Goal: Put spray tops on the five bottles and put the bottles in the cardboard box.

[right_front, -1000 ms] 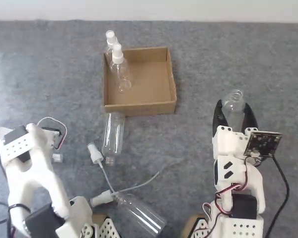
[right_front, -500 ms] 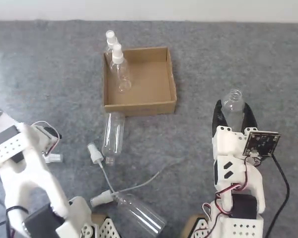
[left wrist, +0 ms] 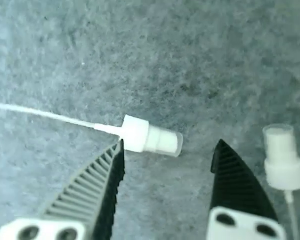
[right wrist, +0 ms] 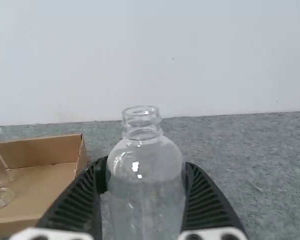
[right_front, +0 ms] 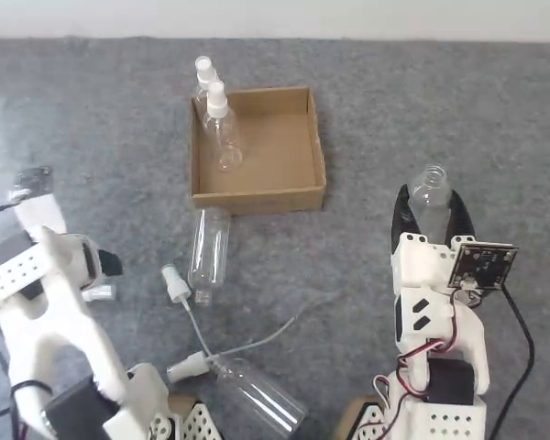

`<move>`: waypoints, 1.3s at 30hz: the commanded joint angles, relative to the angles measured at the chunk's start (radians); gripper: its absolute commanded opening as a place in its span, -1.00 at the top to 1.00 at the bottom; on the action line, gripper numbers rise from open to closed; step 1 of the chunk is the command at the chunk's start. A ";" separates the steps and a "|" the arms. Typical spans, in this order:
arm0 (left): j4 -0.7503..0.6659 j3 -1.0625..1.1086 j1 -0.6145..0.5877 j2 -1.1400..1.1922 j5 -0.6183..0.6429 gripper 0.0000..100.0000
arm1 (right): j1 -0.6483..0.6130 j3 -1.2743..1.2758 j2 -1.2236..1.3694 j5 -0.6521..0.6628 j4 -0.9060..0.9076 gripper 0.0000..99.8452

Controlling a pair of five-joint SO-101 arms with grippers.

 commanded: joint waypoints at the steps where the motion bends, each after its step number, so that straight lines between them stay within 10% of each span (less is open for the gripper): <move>1: -0.003 -0.077 -0.029 -0.005 -0.288 0.47 | -0.010 -0.005 -0.015 0.020 -0.025 0.99; 23: -0.008 -0.033 -0.025 0.000 -1.097 0.59 | -0.010 -0.005 -0.015 0.020 -0.025 0.99; 39: -0.229 0.171 0.068 0.000 -1.135 0.60 | -0.010 -0.005 -0.015 0.020 -0.025 0.99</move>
